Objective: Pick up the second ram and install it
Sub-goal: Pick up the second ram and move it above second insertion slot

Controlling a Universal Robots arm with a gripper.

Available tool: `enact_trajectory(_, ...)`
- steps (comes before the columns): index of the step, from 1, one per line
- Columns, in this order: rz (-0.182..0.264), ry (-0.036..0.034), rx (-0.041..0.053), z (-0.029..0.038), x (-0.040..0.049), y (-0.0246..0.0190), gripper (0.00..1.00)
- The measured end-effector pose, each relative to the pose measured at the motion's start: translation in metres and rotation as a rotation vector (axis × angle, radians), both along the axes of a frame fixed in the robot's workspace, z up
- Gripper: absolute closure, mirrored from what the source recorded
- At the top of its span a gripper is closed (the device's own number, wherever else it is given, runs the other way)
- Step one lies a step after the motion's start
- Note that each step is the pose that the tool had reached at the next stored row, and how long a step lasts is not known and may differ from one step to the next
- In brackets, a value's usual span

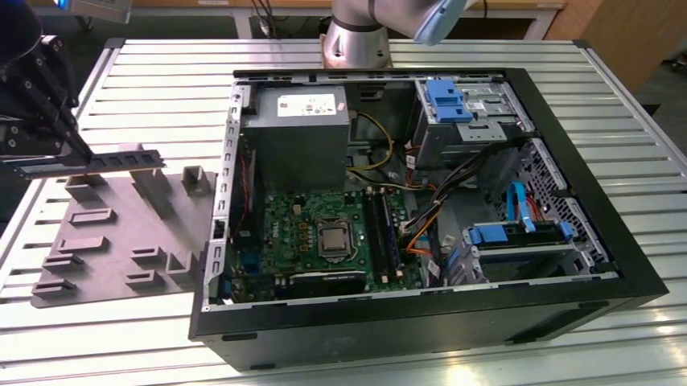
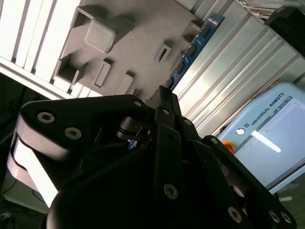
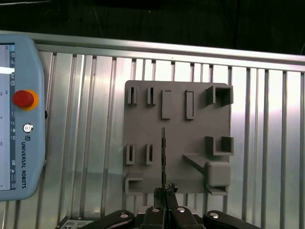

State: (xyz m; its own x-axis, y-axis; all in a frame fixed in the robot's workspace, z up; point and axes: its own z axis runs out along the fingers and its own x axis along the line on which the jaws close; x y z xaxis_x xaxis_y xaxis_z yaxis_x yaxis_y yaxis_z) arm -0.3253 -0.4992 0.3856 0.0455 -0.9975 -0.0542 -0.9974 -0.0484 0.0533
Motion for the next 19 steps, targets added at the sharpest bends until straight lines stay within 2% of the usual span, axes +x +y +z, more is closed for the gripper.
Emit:
enact_trajectory(11, 0.0, 0.0, 0.0, 0.0, 0.0135, 0.0, 0.88)
enact_trajectory(19, 0.0, 0.0, 0.0001, 0.0, 0.027, 0.0, 0.88)
